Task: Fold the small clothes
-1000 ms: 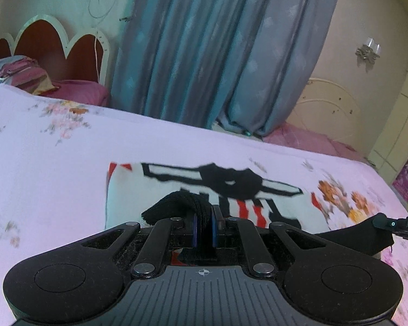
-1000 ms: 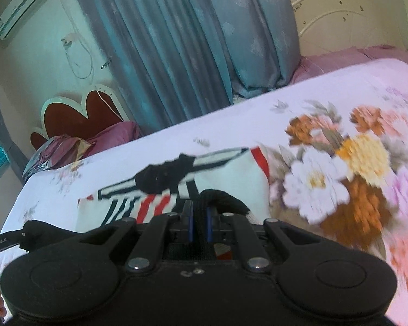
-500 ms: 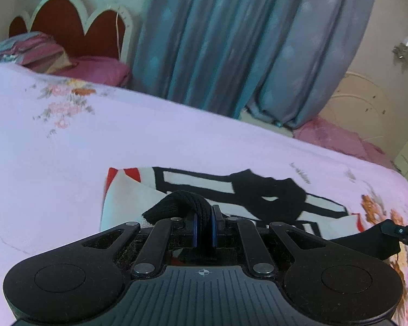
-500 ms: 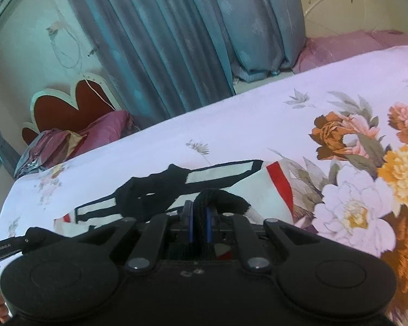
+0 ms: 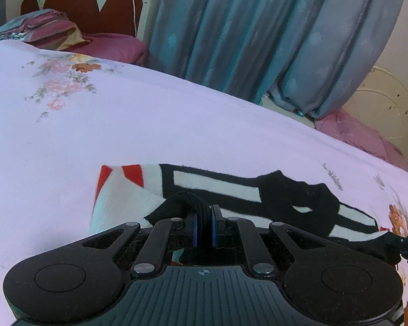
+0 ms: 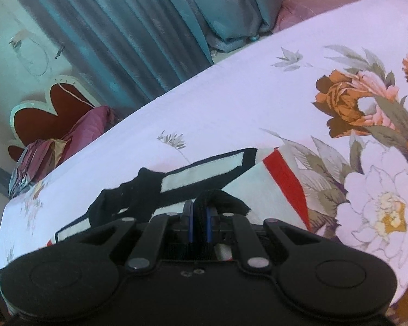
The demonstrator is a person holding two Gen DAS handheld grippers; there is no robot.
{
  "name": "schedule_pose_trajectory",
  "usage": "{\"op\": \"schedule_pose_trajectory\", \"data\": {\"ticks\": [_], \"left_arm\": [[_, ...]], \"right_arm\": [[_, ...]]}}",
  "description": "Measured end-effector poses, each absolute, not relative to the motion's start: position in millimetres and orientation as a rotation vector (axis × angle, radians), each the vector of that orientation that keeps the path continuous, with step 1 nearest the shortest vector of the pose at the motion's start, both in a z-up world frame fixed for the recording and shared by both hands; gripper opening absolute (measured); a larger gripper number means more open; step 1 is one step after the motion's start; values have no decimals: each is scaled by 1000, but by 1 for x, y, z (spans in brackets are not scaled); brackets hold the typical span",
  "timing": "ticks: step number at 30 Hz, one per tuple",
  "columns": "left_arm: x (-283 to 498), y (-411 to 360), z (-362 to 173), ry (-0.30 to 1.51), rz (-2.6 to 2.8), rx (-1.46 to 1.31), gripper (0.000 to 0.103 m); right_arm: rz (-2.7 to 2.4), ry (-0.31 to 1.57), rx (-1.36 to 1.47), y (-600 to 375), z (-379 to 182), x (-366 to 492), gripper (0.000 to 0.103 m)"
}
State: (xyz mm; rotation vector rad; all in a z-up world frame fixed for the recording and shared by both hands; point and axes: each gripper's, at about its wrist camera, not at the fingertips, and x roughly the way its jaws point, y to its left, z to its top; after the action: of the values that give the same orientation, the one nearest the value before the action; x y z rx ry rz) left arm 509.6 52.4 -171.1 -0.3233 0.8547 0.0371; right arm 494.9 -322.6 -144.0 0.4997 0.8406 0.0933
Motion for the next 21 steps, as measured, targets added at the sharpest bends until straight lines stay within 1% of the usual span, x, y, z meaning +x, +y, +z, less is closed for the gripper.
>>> {"op": "schedule_pose_trajectory", "data": {"ticks": [5,7,8,9,10,11,12,13,14,16,19,21], "left_arm": [[526,53,-179,906,49,-343,9],[527,55,-178,910,49,-355,10],[527,57,-177,903,53,-360,13],[527,59,-176,898,59,-366,16],[526,61,-172,881,71,-375,31],[524,64,-167,848,97,-371,56],[521,68,-162,814,123,-363,66],[520,70,-158,788,143,-353,71],[519,72,-155,772,153,-341,71],[517,77,-152,764,157,-321,71],[512,77,-152,758,148,-292,71],[507,68,-154,753,120,-239,71]], "right_arm": [[81,877,556,-327,-157,511,10],[80,871,545,-325,-157,512,15],[80,865,554,-327,-157,513,18],[81,858,556,-328,-156,515,19],[75,848,549,-328,-154,515,22],[68,833,536,-328,-152,516,28],[55,815,523,-329,-149,517,34],[48,801,521,-331,-146,517,45],[45,785,519,-333,-144,516,47],[36,753,489,-336,-138,516,46],[26,718,421,-333,-130,514,43],[49,719,350,-325,-129,514,38]]}}
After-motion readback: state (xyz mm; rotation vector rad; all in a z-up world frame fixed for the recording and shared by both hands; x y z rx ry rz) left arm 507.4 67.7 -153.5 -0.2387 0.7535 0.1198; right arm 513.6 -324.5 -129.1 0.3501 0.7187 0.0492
